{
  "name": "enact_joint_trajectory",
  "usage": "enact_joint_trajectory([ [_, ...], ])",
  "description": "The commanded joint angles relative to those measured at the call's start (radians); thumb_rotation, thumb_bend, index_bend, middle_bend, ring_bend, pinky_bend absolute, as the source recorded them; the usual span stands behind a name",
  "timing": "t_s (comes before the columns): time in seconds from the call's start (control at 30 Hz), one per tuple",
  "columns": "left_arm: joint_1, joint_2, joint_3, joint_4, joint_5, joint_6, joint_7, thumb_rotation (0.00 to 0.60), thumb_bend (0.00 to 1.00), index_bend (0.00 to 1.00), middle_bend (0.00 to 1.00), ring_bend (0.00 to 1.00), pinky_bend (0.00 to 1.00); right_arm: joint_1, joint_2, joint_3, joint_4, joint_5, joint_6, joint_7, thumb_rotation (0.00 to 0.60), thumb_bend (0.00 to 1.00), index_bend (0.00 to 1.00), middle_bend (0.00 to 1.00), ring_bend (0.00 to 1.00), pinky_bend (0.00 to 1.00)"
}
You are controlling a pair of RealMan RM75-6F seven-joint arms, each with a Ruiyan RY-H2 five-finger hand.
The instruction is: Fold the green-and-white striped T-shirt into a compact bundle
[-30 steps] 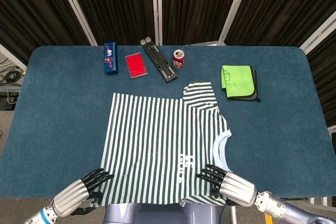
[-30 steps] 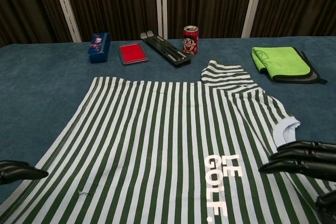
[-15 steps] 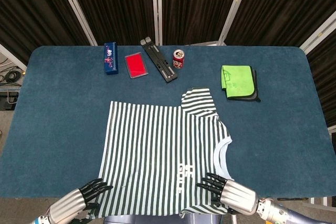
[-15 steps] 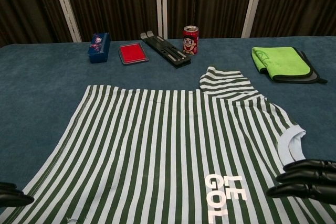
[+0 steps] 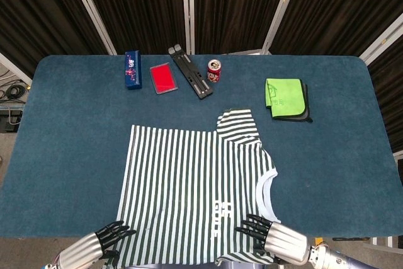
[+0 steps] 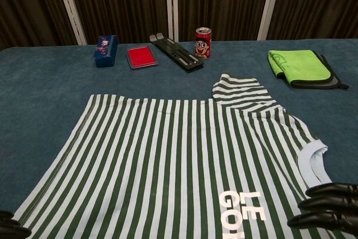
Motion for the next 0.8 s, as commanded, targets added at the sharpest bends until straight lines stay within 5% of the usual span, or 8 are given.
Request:
enact_joint_trajectory([
  [0.03,0.001,0.002,0.003,-0.001,0.004,0.003,0.0,0.6,0.57,0.77,0.0,0.0,0.0,-0.001,0.002,-0.004,-0.002,-0.005,-0.002,-0.004,0.6,0.44,0.78,0.05,0.0,0.0],
  [0.8,-0.002,0.016,-0.002,-0.023,0.004,-0.005,-0.006,0.6,0.57,0.77,0.0,0.0,0.0,-0.012,0.002,0.006,-0.007,0.006,-0.01,0.002,0.6,0.44,0.78,0.05,0.0,0.0],
])
